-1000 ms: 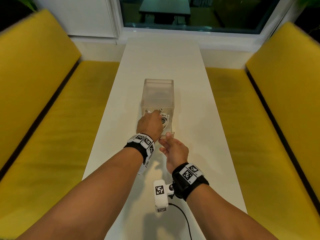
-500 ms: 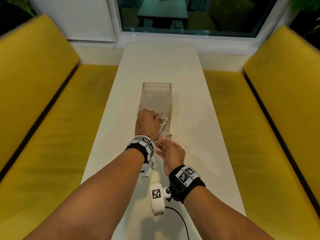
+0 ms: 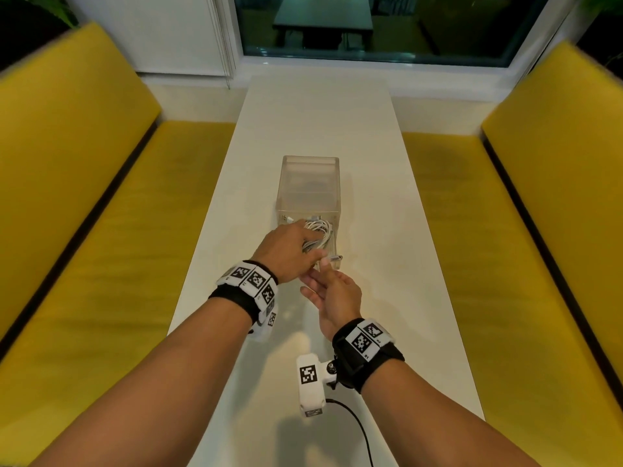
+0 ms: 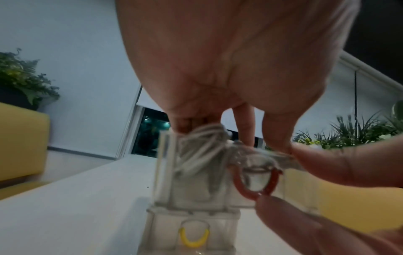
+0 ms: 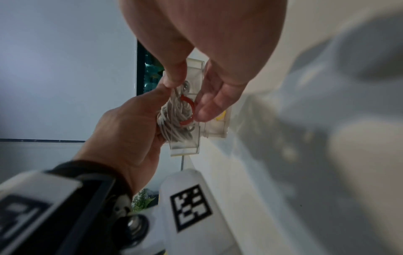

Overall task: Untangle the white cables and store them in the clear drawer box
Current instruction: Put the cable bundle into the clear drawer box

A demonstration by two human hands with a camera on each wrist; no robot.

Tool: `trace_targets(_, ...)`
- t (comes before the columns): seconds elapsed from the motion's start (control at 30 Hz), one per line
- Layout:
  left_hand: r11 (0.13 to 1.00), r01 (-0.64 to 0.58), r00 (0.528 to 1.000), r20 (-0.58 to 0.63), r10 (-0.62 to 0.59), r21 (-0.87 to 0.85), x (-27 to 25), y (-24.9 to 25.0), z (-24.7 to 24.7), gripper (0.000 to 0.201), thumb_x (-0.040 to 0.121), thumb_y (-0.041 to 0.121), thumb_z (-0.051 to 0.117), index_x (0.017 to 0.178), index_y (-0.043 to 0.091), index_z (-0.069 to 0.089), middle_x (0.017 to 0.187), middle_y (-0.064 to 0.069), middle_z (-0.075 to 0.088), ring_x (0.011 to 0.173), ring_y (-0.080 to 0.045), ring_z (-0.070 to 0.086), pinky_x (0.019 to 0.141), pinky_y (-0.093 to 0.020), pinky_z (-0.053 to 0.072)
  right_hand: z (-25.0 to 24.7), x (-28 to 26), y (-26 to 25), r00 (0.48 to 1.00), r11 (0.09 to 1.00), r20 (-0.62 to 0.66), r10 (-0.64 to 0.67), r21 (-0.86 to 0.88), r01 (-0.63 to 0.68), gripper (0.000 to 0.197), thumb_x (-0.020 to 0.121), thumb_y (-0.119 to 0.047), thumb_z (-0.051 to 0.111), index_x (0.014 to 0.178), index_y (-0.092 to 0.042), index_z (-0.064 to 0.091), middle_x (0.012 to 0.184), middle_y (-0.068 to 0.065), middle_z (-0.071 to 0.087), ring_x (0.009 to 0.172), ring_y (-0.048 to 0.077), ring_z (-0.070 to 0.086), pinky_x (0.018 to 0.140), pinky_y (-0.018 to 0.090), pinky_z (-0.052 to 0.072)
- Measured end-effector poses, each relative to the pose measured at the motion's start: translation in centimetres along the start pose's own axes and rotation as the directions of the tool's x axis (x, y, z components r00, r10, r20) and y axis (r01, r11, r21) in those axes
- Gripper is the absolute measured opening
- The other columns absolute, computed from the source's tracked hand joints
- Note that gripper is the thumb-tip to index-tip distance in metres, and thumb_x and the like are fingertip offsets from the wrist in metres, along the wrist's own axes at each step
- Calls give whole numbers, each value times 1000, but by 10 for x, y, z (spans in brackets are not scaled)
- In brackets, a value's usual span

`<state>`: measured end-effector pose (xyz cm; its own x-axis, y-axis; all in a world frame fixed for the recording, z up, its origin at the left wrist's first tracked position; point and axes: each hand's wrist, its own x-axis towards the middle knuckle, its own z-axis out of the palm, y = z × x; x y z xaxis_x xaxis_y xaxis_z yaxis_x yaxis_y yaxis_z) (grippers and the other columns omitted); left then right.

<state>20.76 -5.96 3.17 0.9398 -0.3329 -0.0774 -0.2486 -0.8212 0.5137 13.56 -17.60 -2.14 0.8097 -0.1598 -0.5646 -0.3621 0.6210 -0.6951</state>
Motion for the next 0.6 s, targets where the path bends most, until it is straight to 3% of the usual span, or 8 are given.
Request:
trace_targets(0.1,998,-52,993,104,50,22,-4,-3,-10,46,94,45,66,138,32,61,158,4,43,133,-24,52,107,-36,43,0,2,2,1000,1000,-23,8,18,-7,50,91,-31,73,123,3,55,100,20,77,91,30,77,72,37,61)
trace_targets(0.2,998,-62,993,98,59,30,-5,-4,-11,37,91,42,71,127,31,70,155,5,47,128,-23,56,105,-37,46,1,4,4,1000,1000,-17,23,21,-22,49,92,-33,71,125,0,59,102,18,77,90,29,77,69,35,60)
trace_targets(0.3,999,-30,997,73,27,41,-1,1,-10,29,87,42,75,112,29,77,138,3,64,114,-22,65,96,-39,52,2,4,3,1000,999,-23,21,36,-20,49,92,-34,71,126,-1,60,104,19,76,87,28,76,69,34,60)
trace_targets(0.4,999,4,998,61,-6,45,5,8,-12,21,82,40,80,98,26,81,109,3,77,95,-18,71,83,-32,54,2,5,4,999,999,-32,10,38,-9,58,89,-38,74,129,0,55,106,21,75,85,26,76,66,33,60)
trace_targets(0.47,996,30,999,38,-34,79,8,12,-12,21,80,41,81,93,24,82,96,4,77,86,-16,70,74,-27,51,2,4,6,999,999,-44,2,39,0,63,88,-39,75,131,2,53,107,22,75,83,25,76,65,32,59)
trace_targets(0.6,983,68,997,-46,-61,173,9,17,-5,18,80,39,80,83,22,80,86,1,76,81,-20,69,67,-27,47,2,3,6,999,999,-37,-2,49,3,64,88,-37,75,133,1,49,104,22,75,84,27,76,67,34,60)
